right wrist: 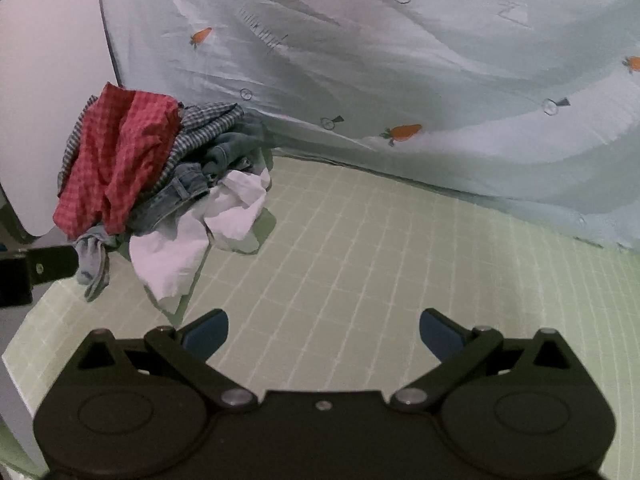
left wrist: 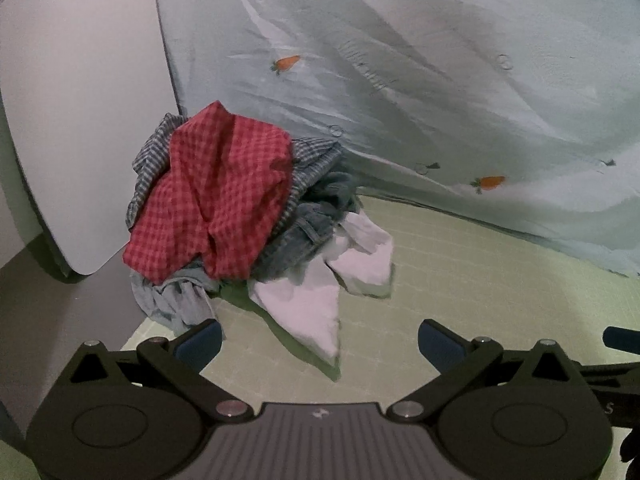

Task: Fold clothes
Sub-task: 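Reach both grippers into the pile and grasp the red gingham shorts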

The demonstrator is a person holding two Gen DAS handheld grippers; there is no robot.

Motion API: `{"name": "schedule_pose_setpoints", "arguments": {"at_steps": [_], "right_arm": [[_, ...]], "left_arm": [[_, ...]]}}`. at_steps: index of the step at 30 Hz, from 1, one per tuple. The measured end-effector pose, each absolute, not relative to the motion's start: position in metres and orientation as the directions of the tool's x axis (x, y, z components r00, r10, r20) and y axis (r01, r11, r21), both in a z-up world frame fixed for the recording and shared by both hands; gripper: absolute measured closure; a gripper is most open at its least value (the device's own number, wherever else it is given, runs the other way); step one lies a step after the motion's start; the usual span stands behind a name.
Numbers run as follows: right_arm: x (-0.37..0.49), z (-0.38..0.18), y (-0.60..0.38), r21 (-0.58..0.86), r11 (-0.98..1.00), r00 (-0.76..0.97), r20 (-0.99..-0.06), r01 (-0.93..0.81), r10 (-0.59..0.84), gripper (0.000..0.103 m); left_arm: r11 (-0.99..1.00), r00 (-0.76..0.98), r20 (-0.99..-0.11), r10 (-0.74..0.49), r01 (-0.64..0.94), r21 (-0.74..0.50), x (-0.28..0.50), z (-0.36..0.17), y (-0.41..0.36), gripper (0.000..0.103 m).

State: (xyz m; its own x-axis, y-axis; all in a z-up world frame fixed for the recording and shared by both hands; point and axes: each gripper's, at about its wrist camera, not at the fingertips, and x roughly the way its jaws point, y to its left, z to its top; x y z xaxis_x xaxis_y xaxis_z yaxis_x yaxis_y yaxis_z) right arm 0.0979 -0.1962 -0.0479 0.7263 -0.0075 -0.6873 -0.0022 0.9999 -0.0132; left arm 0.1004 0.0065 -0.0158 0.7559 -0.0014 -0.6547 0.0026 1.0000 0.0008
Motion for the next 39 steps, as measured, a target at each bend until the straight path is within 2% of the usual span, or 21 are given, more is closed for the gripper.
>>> {"name": "schedule_pose_setpoints", "arguments": {"at_steps": [11,16,21,24,28,35,37,39], "right_arm": [[0.227,-0.058,-0.169,-0.057,0.997,0.712,-0.702,-0.054,-0.002,0.0],[0.305,-0.064,-0.136,-0.034,0.991,0.707,-0.704,-0.131,0.069,0.0],[0.365,-0.063,-0.078,0.032,0.966,0.714,-0.667,-0.258,0.213,0.002],[0.384,-0.058,-0.052,0.107,0.934,0.708,-0.624,-0.341,0.331,0.012],[0.398,-0.057,-0.029,0.191,0.892,0.683,-0.584,-0.41,0.439,0.018],[0.415,-0.072,-0.013,0.235,0.861,0.638,-0.59,-0.451,0.495,0.064],[0.414,-0.074,-0.013,0.231,0.856,0.636,-0.586,-0.462,0.501,0.071],[0.411,-0.073,-0.017,0.231,0.855,0.637,-0.583,-0.465,0.504,0.083]], "left_arm": [[0.989,0.705,-0.7,0.116,-0.145,0.018,0.227,-0.036,0.064,0.0],[0.966,0.673,-0.713,0.196,-0.256,0.024,0.287,-0.052,0.103,0.0],[0.944,0.661,-0.719,0.217,-0.329,-0.017,0.329,-0.064,0.14,0.001],[0.938,0.663,-0.713,0.225,-0.347,-0.027,0.345,-0.068,0.15,0.005],[0.93,0.659,-0.714,0.235,-0.366,-0.032,0.359,-0.075,0.156,0.019],[0.926,0.628,-0.736,0.253,-0.378,-0.005,0.37,-0.084,0.15,0.046],[0.925,0.624,-0.738,0.258,-0.379,0.003,0.371,-0.085,0.147,0.054],[0.926,0.625,-0.736,0.261,-0.378,0.008,0.37,-0.082,0.144,0.062]]}}
